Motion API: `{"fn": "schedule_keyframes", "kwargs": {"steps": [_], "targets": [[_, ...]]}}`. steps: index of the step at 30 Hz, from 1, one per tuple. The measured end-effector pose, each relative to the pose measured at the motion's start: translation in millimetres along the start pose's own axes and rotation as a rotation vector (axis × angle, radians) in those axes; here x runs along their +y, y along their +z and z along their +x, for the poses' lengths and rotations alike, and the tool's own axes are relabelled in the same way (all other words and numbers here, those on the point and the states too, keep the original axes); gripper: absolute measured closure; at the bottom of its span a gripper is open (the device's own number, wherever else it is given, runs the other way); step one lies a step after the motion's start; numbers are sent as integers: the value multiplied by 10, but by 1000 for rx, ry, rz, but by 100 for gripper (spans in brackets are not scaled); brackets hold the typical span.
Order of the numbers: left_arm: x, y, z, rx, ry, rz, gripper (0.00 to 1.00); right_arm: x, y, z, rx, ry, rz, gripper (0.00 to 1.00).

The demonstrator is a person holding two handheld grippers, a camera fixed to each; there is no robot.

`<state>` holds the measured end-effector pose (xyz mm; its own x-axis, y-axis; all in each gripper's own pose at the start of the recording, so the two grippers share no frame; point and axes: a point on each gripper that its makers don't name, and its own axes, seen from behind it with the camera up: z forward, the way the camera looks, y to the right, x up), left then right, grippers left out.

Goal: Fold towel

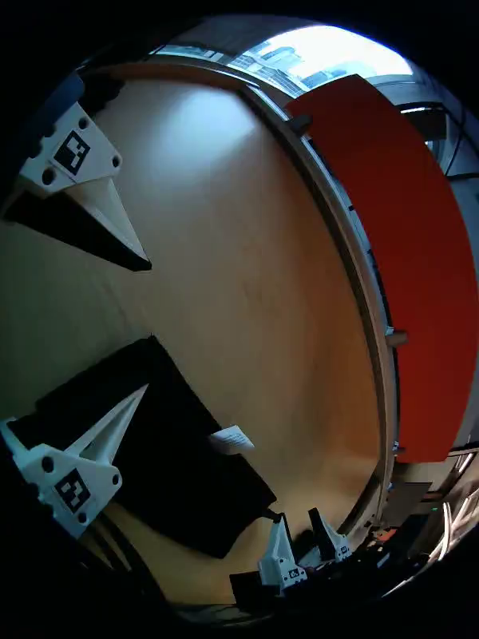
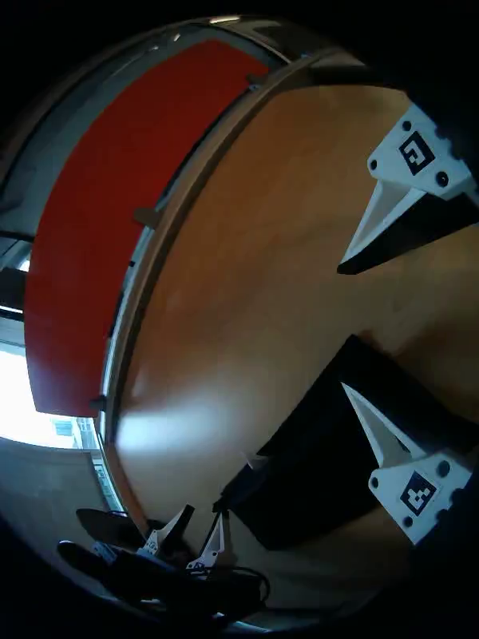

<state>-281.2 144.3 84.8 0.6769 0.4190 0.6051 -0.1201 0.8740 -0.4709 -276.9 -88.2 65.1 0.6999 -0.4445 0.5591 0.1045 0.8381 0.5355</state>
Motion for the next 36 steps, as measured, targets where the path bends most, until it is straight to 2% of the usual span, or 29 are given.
{"fn": "schedule_keyframes", "kwargs": {"steps": [9, 15, 36], "targets": [[0, -60, 27, 9, -9, 5, 6, -28, -79, 16, 13, 4, 5, 5], [23, -154, -19, 12, -28, 6, 6, -107, -164, -13, 16, 7, 16, 5], [281, -600, -468, 11, -132, -6, 6, -439, -549, -218, 25, 28, 43, 5]]}}
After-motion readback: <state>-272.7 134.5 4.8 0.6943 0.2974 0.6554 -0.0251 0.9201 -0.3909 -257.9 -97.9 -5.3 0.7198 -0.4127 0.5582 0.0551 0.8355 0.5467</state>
